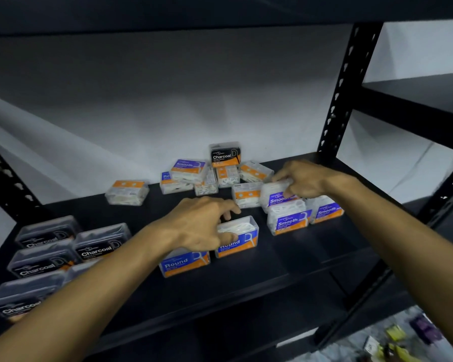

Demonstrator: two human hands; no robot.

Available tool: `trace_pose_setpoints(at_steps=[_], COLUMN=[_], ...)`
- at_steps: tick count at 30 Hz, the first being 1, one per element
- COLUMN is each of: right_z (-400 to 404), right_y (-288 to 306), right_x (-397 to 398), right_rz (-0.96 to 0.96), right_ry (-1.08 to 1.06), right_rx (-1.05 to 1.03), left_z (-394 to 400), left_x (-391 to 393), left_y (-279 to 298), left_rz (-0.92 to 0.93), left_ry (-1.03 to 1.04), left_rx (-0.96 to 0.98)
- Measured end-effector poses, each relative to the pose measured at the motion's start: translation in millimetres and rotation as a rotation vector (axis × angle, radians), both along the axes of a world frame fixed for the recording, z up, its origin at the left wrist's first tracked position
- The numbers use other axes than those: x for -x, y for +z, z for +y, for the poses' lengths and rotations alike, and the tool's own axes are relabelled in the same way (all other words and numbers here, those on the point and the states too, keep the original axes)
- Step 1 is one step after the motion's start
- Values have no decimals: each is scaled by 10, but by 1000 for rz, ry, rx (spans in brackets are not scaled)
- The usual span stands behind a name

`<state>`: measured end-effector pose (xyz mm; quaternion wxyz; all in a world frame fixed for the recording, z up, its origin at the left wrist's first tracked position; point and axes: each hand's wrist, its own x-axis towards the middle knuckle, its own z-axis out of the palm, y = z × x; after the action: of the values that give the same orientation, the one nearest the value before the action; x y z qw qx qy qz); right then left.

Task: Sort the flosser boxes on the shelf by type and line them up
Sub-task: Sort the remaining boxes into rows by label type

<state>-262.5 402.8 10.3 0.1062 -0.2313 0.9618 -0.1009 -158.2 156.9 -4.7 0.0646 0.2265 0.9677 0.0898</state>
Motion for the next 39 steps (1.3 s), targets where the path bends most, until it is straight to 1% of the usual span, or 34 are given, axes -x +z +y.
trace_pose_setpoints(at_steps=[9,18,22,28,31,33,37,39], right_z=[-70,-91,-115,-119,-94,-50,-10,-7], right_y=[-104,-199,-218,-168,-117,-82,55,123], right_x=[51,151,180,159,151,170,193,215], right_rz=[6,-4,-38,-44,-85,-95,-90,-63], right_ry=[26,-35,-48,-40,-32,-18,-34,-59], right_rx=[-6,74,70,-31,-7,23,112,125], left_z=[-50,-57,-75,-92,-76,-20,202,328], left_x=[43,60,62,149,381,586,926,1046], left_y=[-10,7,32,73,5,-70,-188,-209], left_rz=[-23,-26,-20,10,14,-2,-13,-11], left_ry=[-3,-7,2,97,184,213,179,163], left_rx=[16,20,16,-93,-120,-98,-3,52])
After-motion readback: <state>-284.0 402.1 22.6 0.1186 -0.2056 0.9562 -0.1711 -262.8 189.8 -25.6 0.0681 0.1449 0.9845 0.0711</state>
